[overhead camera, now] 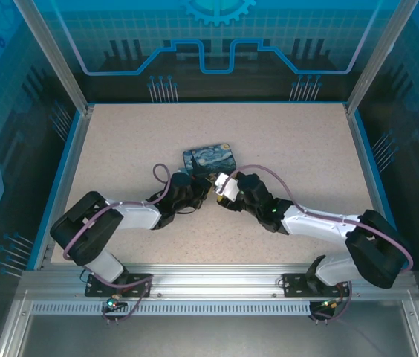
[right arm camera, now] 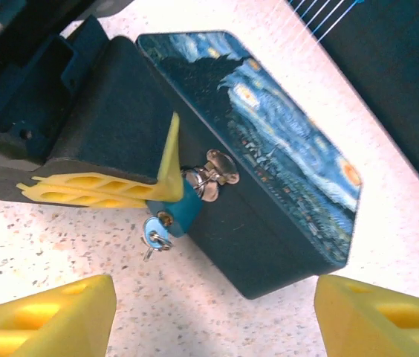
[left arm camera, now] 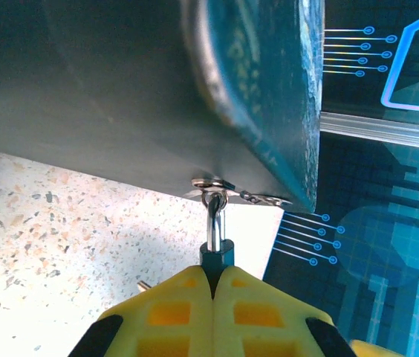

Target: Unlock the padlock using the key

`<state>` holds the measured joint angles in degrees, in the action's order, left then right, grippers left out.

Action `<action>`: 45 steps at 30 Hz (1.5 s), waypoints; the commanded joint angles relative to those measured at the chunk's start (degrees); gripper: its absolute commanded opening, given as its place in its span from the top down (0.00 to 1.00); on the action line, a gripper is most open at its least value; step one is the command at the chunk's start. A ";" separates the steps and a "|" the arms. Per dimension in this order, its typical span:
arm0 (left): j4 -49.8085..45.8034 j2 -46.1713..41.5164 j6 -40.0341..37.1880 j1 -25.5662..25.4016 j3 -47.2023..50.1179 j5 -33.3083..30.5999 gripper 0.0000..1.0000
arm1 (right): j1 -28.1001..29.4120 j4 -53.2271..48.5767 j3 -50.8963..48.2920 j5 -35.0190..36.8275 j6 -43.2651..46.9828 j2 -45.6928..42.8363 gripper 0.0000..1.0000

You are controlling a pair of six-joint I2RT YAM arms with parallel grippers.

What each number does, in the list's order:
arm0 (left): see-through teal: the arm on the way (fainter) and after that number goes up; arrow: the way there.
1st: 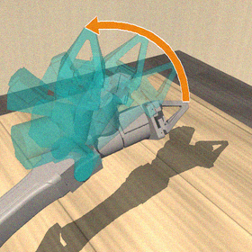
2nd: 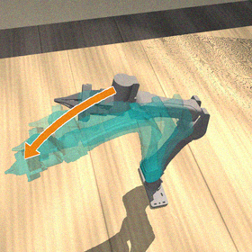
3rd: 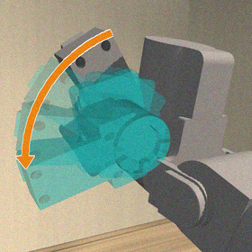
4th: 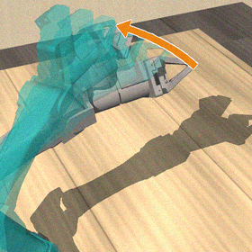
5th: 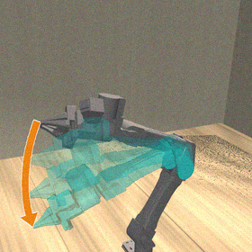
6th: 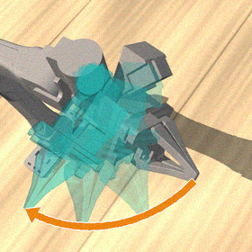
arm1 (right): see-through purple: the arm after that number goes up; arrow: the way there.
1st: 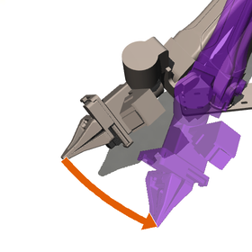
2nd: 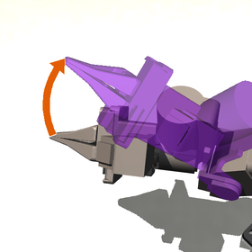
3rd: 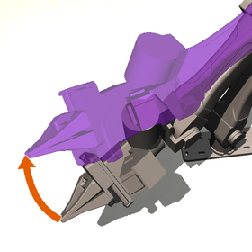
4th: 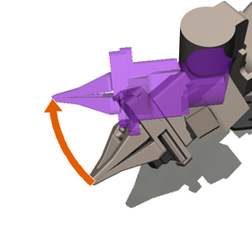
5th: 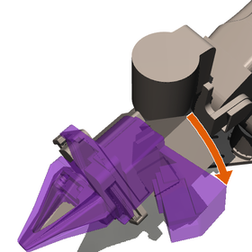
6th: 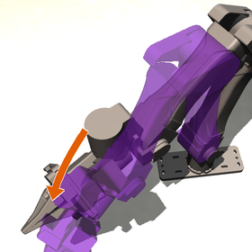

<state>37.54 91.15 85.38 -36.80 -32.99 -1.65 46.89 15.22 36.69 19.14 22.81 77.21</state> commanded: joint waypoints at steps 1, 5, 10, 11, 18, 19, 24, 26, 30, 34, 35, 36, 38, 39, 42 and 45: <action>1.08 -2.38 -0.69 0.32 -0.98 0.86 1.00 | 1.80 1.87 -1.51 6.75 5.00 -1.82 0.25; 2.43 -2.21 0.13 0.54 -0.08 1.12 1.00 | 4.04 2.07 -1.36 11.77 9.82 -0.51 0.24; 2.30 -2.27 0.66 1.30 0.44 1.97 1.00 | 4.69 4.53 -0.63 13.38 12.64 3.55 0.30; 2.27 -2.29 0.65 1.43 0.47 2.17 1.00 | 4.62 4.92 -0.31 13.49 13.06 4.05 0.30; 3.03 -1.81 1.01 1.89 0.38 3.14 1.00 | 4.77 6.52 0.32 12.50 14.29 5.21 0.33; 3.15 -1.80 0.97 1.83 0.38 3.14 1.00 | 4.76 6.61 0.32 12.07 14.04 5.33 0.33; 3.23 -1.84 1.10 1.90 0.53 3.23 1.00 | 4.74 7.09 0.26 9.65 11.70 6.11 0.35; 3.26 -1.82 1.10 1.90 0.49 3.23 1.00 | 4.78 7.72 0.23 8.95 11.13 6.63 0.38; 3.25 -1.82 1.17 1.86 0.56 3.14 1.00 | 4.87 8.63 1.38 8.37 11.27 8.25 0.40; 3.49 -1.74 1.26 1.85 0.52 3.16 1.00 | 4.90 9.87 2.84 7.78 12.07 9.68 0.40; 3.58 -1.64 1.35 1.89 0.56 3.10 1.00 | 4.87 10.00 3.09 7.54 12.21 9.95 0.40; 3.70 -1.67 1.37 1.90 0.65 3.06 1.00 | 4.87 10.16 3.34 7.33 12.18 10.30 0.40; 3.68 -1.74 1.32 1.87 0.68 3.06 1.00 | 4.86 10.27 3.63 7.05 12.31 10.89 0.41; 3.55 -1.68 1.36 1.90 0.65 3.01 1.00 | 4.87 10.31 3.82 6.75 12.29 11.11 0.42; 3.36 -1.69 1.36 1.87 0.65 2.98 1.00 | 4.87 10.01 4.19 6.26 12.00 11.72 0.45; 3.41 -1.63 1.36 1.85 0.65 2.99 1.00 | 4.87 10.11 4.36 6.35 11.56 12.20 0.49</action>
<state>37.98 90.56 85.62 -35.35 -32.64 0.47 51.00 23.66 39.31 26.33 34.98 88.53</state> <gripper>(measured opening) 0.053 0.516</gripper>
